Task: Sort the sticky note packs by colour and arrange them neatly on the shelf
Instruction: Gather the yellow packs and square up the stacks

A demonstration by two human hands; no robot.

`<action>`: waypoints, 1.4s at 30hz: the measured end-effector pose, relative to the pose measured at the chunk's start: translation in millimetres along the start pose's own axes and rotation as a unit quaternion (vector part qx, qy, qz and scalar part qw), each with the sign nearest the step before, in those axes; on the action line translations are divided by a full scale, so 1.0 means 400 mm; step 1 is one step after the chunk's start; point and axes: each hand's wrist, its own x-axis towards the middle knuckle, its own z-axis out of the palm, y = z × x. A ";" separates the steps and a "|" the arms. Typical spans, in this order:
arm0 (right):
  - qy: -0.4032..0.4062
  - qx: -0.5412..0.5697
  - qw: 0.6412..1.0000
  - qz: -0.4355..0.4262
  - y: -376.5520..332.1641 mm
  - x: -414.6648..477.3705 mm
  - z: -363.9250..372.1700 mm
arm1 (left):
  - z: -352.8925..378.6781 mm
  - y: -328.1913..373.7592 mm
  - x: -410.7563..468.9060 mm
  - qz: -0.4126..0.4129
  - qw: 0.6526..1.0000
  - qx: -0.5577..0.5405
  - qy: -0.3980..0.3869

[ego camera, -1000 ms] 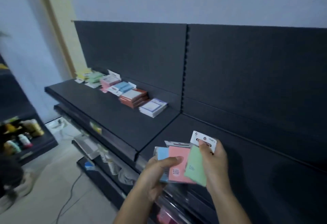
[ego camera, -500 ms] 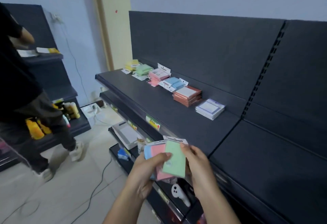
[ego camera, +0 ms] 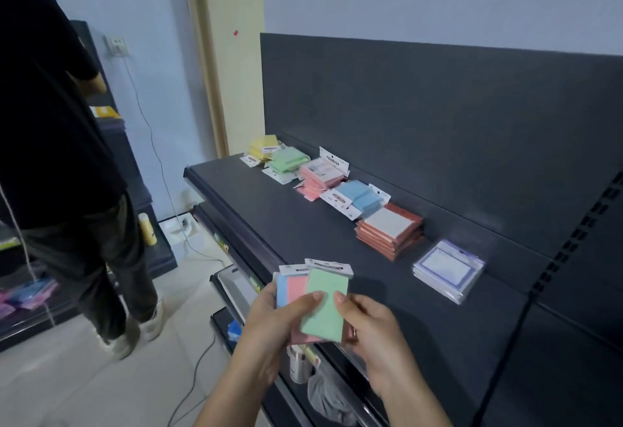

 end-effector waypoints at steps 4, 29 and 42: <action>0.001 -0.012 1.000 0.009 -0.042 0.108 0.029 | 0.004 0.038 0.109 0.012 0.999 0.038 -0.006; 0.269 -0.007 0.954 -0.133 -0.178 0.632 0.330 | -0.181 0.263 0.747 -0.063 0.986 -0.014 -0.156; 0.492 -0.322 0.804 -0.087 -0.228 0.801 0.077 | -0.159 0.274 0.895 -0.144 0.974 -0.064 -0.161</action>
